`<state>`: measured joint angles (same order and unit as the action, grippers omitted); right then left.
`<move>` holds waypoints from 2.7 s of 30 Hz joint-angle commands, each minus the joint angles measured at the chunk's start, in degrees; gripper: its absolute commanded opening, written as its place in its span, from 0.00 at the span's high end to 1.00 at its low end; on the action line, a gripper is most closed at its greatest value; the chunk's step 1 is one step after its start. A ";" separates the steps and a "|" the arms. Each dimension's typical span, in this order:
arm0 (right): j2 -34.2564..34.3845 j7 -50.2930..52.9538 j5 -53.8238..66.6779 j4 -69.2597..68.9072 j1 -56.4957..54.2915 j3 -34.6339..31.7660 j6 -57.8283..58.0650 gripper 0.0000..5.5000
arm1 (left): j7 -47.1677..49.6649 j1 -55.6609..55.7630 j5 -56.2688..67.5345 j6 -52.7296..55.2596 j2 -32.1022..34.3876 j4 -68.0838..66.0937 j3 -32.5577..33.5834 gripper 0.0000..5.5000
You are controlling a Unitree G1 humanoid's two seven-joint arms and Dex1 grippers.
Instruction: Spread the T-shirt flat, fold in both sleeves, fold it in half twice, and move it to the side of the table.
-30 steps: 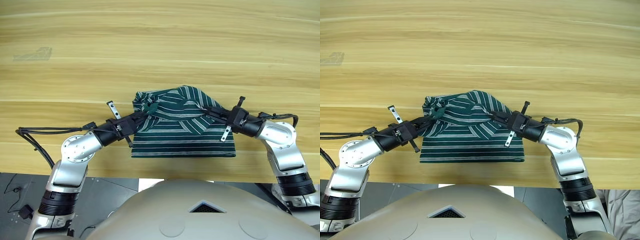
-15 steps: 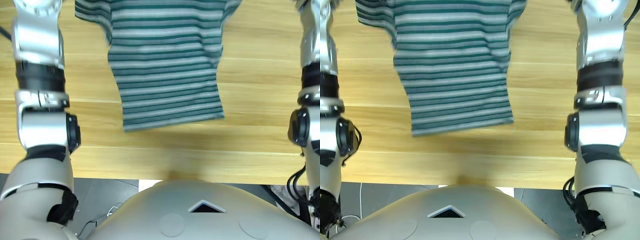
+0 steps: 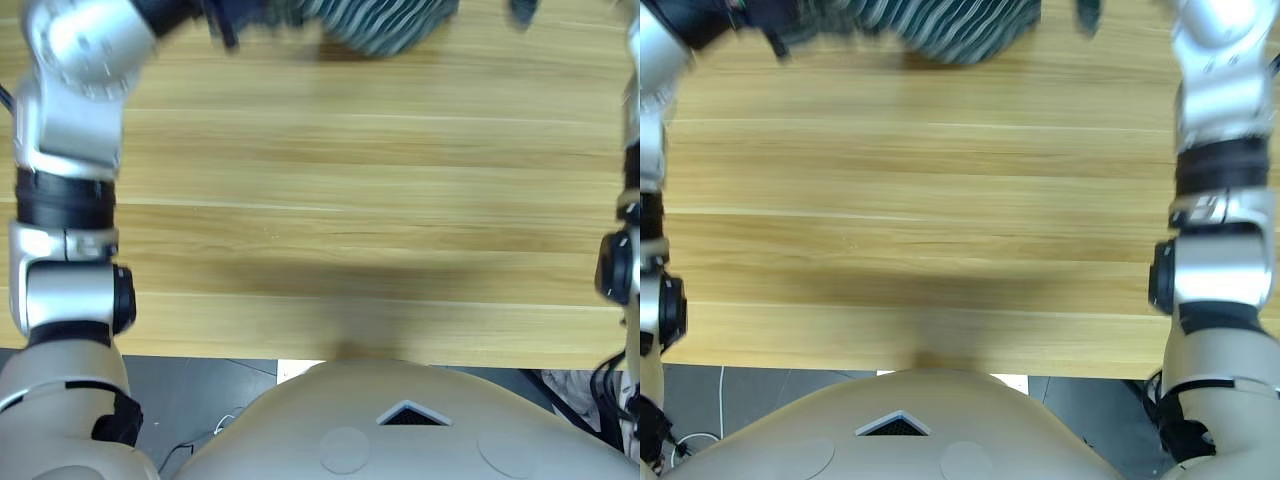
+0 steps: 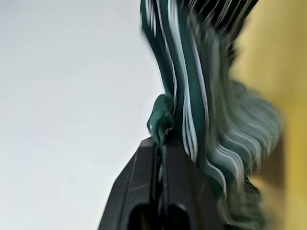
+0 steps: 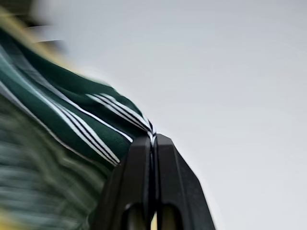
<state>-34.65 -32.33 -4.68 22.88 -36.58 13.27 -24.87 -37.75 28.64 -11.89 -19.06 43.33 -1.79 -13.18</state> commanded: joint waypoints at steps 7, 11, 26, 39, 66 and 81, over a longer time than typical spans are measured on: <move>-6.78 -14.75 9.10 -18.94 15.50 -2.83 8.19 1.00 | -4.31 -19.51 -1.22 0.07 7.80 12.30 4.37 0.99; -9.72 -19.87 11.09 -29.02 23.26 -1.88 10.66 1.00 | -7.77 -27.03 -2.54 0.26 12.96 20.58 6.79 0.99; -13.05 -30.30 7.87 -38.31 42.59 9.44 11.82 1.00 | -13.43 -40.72 -11.20 -2.27 12.48 31.81 -4.30 0.66; -19.33 -37.63 11.82 -37.28 47.74 7.60 15.59 0.95 | -19.53 -50.43 3.95 5.36 14.93 37.31 -3.29 0.30; -3.02 -16.13 13.43 -34.77 38.05 -1.52 24.09 0.54 | 12.03 -56.73 -11.93 8.18 2.40 23.14 16.09 0.02; -4.38 -10.26 -5.62 -25.89 39.86 2.57 13.87 0.54 | 6.95 -68.96 -13.34 2.02 8.98 15.61 27.64 0.02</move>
<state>-38.41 -42.73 -9.67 -3.41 2.86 15.91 -10.35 -30.29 -41.22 -23.03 -17.23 52.23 15.53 16.73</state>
